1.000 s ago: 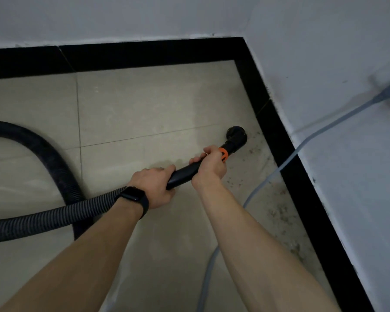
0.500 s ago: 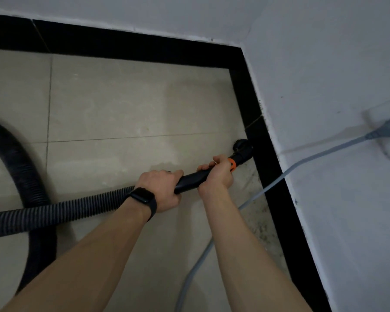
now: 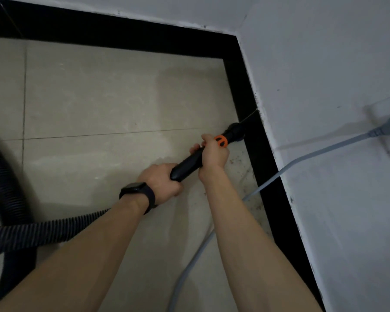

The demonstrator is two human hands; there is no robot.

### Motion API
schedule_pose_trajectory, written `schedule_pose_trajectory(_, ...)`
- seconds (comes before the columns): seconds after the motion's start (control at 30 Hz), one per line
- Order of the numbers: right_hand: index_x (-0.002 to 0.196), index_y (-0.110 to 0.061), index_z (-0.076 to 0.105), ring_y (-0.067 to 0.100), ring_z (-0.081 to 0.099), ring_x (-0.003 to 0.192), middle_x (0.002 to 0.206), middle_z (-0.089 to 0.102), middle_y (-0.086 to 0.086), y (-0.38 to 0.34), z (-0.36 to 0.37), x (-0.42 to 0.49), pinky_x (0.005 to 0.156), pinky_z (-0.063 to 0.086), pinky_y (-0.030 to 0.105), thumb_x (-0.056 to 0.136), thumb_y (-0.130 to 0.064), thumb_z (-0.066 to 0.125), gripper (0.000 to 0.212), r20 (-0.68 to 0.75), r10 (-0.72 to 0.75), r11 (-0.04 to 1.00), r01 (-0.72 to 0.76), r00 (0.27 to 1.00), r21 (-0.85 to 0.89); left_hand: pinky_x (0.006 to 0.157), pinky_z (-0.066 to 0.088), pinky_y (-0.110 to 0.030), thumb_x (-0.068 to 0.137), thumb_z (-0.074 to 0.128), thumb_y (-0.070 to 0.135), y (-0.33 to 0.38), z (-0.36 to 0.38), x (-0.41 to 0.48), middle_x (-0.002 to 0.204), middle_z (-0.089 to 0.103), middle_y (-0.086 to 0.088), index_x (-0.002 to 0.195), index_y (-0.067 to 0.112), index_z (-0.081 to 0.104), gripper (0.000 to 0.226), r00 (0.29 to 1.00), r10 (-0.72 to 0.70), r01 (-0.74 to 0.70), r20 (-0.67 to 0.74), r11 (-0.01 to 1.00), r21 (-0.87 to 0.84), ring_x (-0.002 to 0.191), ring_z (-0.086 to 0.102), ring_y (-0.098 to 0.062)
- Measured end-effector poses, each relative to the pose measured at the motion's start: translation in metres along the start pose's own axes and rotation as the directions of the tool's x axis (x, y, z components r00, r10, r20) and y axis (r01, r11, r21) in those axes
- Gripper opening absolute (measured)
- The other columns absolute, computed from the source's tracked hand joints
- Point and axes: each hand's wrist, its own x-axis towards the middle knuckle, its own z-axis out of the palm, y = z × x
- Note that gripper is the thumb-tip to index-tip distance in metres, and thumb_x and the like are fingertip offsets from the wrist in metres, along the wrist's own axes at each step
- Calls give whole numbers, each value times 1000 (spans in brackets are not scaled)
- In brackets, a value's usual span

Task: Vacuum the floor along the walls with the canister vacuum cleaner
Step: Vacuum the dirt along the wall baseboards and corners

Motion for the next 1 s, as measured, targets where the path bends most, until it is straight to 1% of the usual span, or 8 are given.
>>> schedule_pose_trajectory(0.1,112,1,55,19,66,50,83,59,11,-6,2,-2,51,59,37,94,-4,67,23,78,5,1000,-5,997,4,52,43,-24,67,71,15,5,-5,0,69,66,-1,70,25,57,17,998,-52,55,24,991,-123,62,62,-19)
schedule_pose_trajectory(0.23,126,1,48,17,57,38,76,60,13,-3,5,-6,44,52,30,92,-8,64,39,-43,-10,997,7,999,-71,45,43,-21,67,69,7,7,-11,-9,59,67,-4,76,17,63,14,993,-86,101,80,972,-210,46,60,-16)
schedule_pose_trajectory(0.33,124,-2,49,17,56,37,68,62,11,4,2,-14,46,53,30,92,-10,60,35,-117,-19,995,7,993,-102,44,42,-21,65,69,4,5,-15,-17,59,66,-5,74,15,63,15,989,-93,113,117,977,-181,45,60,-16)
schedule_pose_trajectory(0.5,121,-7,45,15,54,36,65,61,8,8,-10,-21,57,61,38,93,-12,58,31,-157,22,997,-33,987,-71,49,42,-21,64,72,9,8,-15,-26,68,69,-6,73,21,63,18,989,-99,104,109,994,-37,58,62,-20)
schedule_pose_trajectory(0.63,119,-11,42,14,53,35,70,60,9,6,-17,-27,51,56,34,93,-9,61,32,-137,39,999,-38,990,9,56,46,-24,64,73,15,8,-12,-28,72,67,-1,77,26,62,19,994,-73,68,77,996,60,67,63,-19)
schedule_pose_trajectory(0.73,122,-3,52,16,51,36,74,59,9,2,-18,-27,46,51,30,90,-4,64,34,-61,65,993,-58,996,100,58,45,-26,71,70,20,10,-13,-28,76,64,2,82,30,59,19,999,-27,23,42,994,105,70,60,-17)
schedule_pose_trajectory(0.87,99,-8,49,16,47,39,73,51,8,-12,-21,-18,45,48,28,93,1,62,17,82,77,989,-87,994,123,58,42,-26,75,67,28,21,-7,-24,77,58,7,89,32,57,18,1000,1,1,-18,991,137,70,57,-16)
schedule_pose_trajectory(1.0,124,-1,50,14,53,36,77,56,11,-9,-13,-13,44,51,28,93,-7,59,33,13,40,999,-39,999,-37,55,41,-26,68,74,23,21,-2,-21,72,63,2,75,27,58,17,997,-71,70,13,997,16,67,59,-17)
